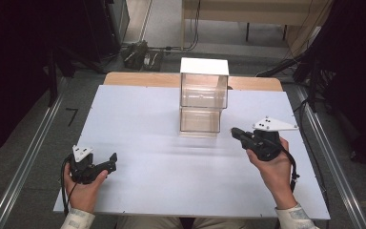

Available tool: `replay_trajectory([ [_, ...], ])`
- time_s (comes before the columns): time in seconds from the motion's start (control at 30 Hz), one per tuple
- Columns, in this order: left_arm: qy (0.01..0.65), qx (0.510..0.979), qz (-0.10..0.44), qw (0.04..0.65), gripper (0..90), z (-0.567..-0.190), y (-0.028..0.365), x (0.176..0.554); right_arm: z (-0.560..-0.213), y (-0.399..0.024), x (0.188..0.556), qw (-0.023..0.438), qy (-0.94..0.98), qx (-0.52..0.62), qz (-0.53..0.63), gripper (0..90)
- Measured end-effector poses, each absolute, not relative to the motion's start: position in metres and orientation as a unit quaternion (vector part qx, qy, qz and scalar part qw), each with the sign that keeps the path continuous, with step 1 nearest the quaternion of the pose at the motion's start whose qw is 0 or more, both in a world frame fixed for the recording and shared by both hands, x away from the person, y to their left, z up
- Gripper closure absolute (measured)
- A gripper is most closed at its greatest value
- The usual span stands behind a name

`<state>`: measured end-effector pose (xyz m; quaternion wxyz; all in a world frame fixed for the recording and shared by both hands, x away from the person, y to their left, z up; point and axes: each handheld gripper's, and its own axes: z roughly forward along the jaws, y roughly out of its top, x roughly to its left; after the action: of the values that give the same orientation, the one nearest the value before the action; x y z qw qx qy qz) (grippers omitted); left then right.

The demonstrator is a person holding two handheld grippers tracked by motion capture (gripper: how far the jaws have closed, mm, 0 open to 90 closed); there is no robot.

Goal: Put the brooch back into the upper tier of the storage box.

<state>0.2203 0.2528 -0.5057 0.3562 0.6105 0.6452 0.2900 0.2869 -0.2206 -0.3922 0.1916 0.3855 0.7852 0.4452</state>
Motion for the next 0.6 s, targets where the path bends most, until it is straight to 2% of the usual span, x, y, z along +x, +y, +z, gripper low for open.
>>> replay_trajectory([
  [0.6,0.646,0.608,0.29,0.358,7.4,-0.505,0.253,0.22,-0.378,-0.208,0.294,0.199,0.779,0.371,0.464,86.7],
])
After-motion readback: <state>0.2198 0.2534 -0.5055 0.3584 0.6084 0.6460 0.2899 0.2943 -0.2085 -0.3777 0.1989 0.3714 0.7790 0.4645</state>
